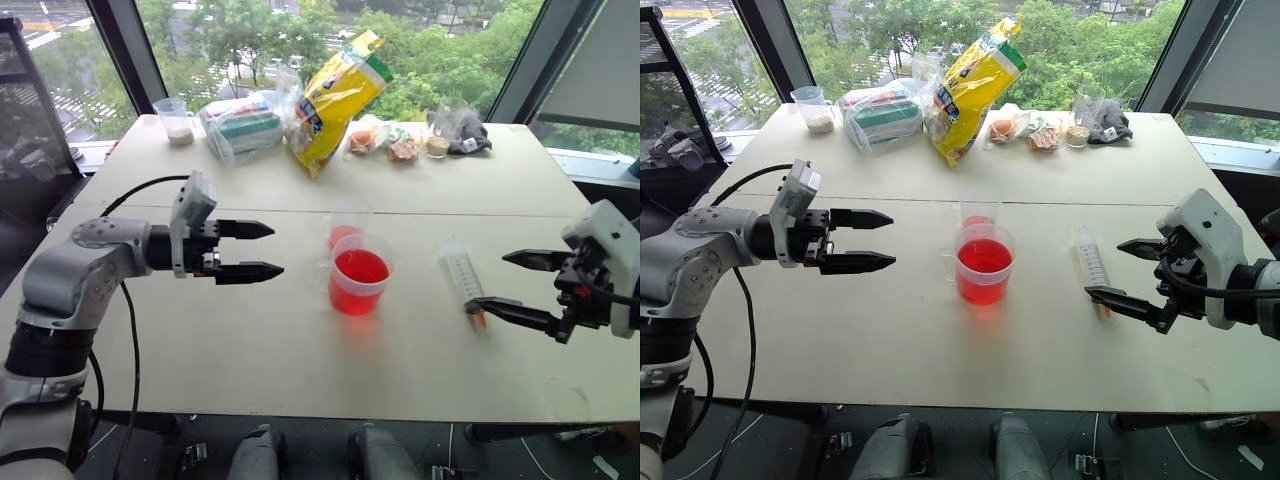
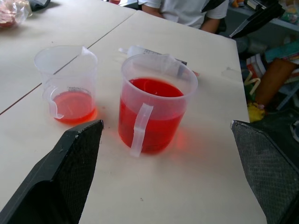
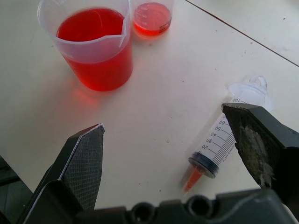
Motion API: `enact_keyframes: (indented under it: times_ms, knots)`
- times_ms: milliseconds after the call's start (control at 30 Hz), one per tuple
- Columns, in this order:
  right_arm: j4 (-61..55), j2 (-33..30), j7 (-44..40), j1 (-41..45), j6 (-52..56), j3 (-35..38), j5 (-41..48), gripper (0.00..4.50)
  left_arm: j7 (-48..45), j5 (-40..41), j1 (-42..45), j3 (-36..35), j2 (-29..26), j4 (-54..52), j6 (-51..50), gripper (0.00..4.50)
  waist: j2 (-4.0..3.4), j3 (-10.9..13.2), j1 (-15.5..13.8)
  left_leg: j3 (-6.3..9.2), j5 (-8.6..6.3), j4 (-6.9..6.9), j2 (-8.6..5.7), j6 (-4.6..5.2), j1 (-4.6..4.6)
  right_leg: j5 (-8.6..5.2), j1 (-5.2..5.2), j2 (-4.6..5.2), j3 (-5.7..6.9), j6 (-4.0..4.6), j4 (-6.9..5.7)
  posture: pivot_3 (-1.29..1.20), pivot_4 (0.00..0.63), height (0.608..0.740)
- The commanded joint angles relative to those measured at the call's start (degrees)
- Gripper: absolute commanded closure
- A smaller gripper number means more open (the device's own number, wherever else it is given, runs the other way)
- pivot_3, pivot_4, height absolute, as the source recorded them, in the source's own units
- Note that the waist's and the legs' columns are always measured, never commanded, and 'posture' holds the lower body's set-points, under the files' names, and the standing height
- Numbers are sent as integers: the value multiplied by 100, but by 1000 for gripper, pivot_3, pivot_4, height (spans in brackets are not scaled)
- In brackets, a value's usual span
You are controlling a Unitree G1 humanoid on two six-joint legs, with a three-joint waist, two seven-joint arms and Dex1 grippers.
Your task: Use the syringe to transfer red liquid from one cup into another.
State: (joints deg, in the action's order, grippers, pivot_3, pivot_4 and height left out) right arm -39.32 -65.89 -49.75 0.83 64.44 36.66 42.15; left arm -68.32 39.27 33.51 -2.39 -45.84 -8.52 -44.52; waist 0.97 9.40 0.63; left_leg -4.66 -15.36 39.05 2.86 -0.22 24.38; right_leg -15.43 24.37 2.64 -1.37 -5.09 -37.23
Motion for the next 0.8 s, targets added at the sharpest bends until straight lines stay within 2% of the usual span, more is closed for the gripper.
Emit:
enact_keyframes:
  times_ms: [33,800]
  knots:
    - [-108,-32,27,41,-94,95,55,91,27,104,67,-103,-20,-157,-15,0,0,0,1,0,0,0,0,0,0,0,0,0,0,0,0,0,150,740]
    - [-14,-152,52,14,13,81,57,91,51,190,57,-136,36,-137,9,0,0,0,0,0,0,1,-1,0,0,7,0,-1,0,-13,-1,0,150,740]
